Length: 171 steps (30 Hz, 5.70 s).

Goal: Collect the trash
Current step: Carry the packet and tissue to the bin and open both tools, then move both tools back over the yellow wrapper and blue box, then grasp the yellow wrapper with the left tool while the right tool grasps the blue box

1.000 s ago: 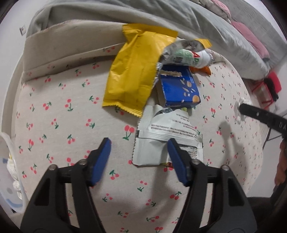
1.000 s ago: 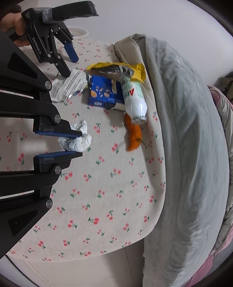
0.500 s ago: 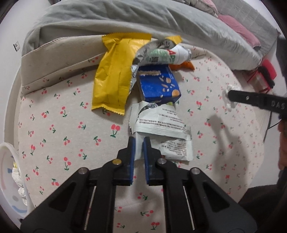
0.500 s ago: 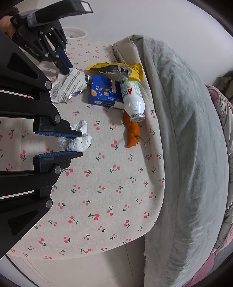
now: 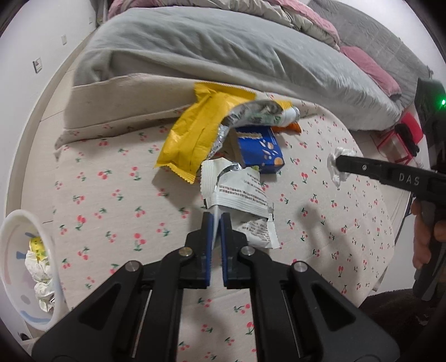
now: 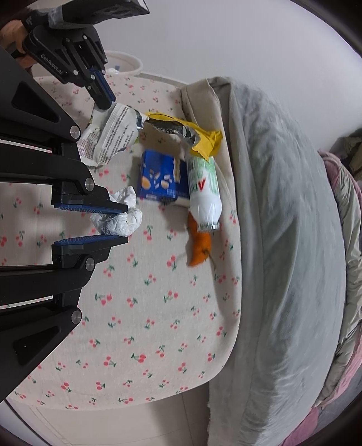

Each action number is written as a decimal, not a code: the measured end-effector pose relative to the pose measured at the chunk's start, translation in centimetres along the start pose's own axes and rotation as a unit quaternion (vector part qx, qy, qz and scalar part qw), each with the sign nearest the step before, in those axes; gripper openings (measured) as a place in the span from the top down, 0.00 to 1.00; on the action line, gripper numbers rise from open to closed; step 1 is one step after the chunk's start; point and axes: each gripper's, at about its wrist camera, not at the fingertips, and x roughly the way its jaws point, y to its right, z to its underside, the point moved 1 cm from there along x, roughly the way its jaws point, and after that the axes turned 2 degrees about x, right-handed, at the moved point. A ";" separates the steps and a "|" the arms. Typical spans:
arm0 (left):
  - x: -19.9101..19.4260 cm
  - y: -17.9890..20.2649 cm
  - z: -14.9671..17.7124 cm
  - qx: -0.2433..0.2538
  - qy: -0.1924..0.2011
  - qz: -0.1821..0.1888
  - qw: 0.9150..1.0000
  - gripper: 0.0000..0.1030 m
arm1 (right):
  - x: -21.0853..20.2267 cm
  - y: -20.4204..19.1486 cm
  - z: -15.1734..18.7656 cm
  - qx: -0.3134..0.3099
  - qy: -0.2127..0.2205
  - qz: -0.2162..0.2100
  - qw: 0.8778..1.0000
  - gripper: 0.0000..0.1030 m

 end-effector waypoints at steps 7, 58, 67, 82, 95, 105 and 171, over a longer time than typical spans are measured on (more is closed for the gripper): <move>-1.8 -2.2 1.1 -0.019 0.002 0.014 1.000 0.94 | 0.1 -3.0 0.1 -0.020 0.004 -0.012 1.000 0.85; -11.9 -28.0 13.1 -0.288 0.013 -0.189 0.939 0.20 | 8.5 -31.4 5.9 -0.200 -0.061 -0.127 0.970 0.85; -12.2 -29.1 13.6 -0.287 0.004 -0.198 0.937 0.19 | 10.9 -33.8 6.6 -0.208 -0.075 -0.130 0.967 0.84; -11.9 -29.1 13.9 -0.283 -0.002 -0.195 0.939 0.19 | 11.6 -34.8 7.0 -0.201 -0.075 -0.141 0.966 0.38; -11.4 -28.0 13.2 -0.274 -0.008 -0.190 0.943 0.19 | 10.5 -32.8 6.5 -0.193 -0.072 -0.134 0.969 0.38; -10.4 -25.6 11.4 -0.249 -0.012 -0.179 0.952 0.19 | 9.4 -29.2 5.5 -0.178 -0.061 -0.122 0.974 0.38; 5.4 -5.3 -5.3 0.010 -0.031 -0.048 0.998 0.47 | 10.7 -2.8 -3.1 0.092 -0.064 -0.037 0.993 0.25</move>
